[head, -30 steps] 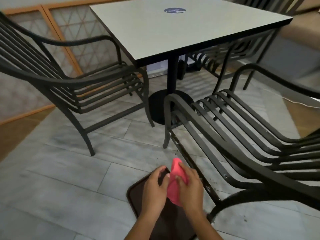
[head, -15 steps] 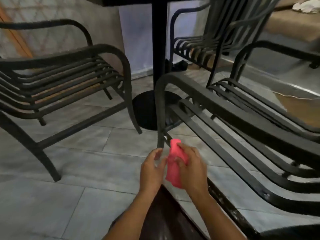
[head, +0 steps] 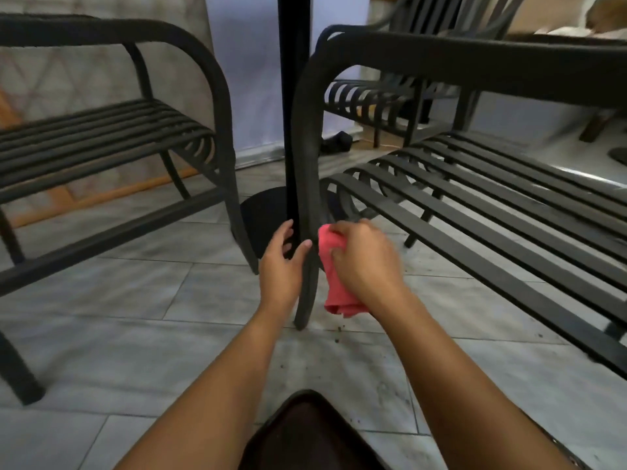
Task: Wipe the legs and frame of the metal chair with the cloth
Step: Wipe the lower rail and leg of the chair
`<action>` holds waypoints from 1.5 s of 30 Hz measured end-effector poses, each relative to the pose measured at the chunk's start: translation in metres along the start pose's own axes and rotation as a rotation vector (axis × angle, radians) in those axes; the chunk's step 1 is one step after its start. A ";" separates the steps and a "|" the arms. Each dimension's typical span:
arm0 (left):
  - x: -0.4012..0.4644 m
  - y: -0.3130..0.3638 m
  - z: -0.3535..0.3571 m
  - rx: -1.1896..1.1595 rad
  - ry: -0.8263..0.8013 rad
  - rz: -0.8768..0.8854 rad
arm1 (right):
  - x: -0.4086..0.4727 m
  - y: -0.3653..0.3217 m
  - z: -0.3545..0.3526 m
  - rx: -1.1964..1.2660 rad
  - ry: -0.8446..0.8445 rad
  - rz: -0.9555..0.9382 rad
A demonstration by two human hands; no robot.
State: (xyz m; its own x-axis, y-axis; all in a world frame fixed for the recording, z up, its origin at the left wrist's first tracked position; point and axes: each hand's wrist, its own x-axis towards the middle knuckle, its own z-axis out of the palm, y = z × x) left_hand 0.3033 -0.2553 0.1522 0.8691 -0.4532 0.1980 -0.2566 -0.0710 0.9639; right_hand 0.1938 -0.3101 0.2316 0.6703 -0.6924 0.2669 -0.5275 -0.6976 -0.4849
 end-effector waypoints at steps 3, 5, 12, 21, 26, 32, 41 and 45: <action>0.011 -0.004 0.004 -0.017 -0.018 -0.011 | 0.012 -0.005 0.009 -0.054 -0.071 0.023; 0.015 -0.006 0.005 0.017 -0.012 -0.019 | 0.017 -0.005 0.015 -0.055 -0.098 0.027; 0.016 -0.013 0.009 0.012 0.007 0.003 | 0.011 0.001 0.035 -0.197 -0.069 -0.108; 0.015 -0.015 0.012 0.062 0.034 0.025 | 0.007 0.000 0.037 -0.301 -0.103 -0.156; 0.015 -0.017 0.013 0.085 0.055 0.035 | 0.006 0.000 0.036 -0.297 -0.103 -0.154; 0.017 -0.019 0.013 0.094 0.058 0.031 | -0.001 0.007 0.037 -0.315 -0.075 -0.190; 0.018 -0.017 0.011 0.075 0.024 0.017 | -0.013 0.016 0.032 -0.316 -0.055 -0.195; 0.019 -0.016 0.010 0.068 0.020 0.013 | -0.018 0.018 0.026 -0.320 -0.069 -0.182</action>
State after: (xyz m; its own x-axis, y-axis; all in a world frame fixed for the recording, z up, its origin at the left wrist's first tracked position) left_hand 0.3193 -0.2718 0.1384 0.8738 -0.4364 0.2144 -0.2951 -0.1254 0.9472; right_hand 0.1863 -0.3057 0.1962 0.7958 -0.5455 0.2629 -0.5258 -0.8379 -0.1468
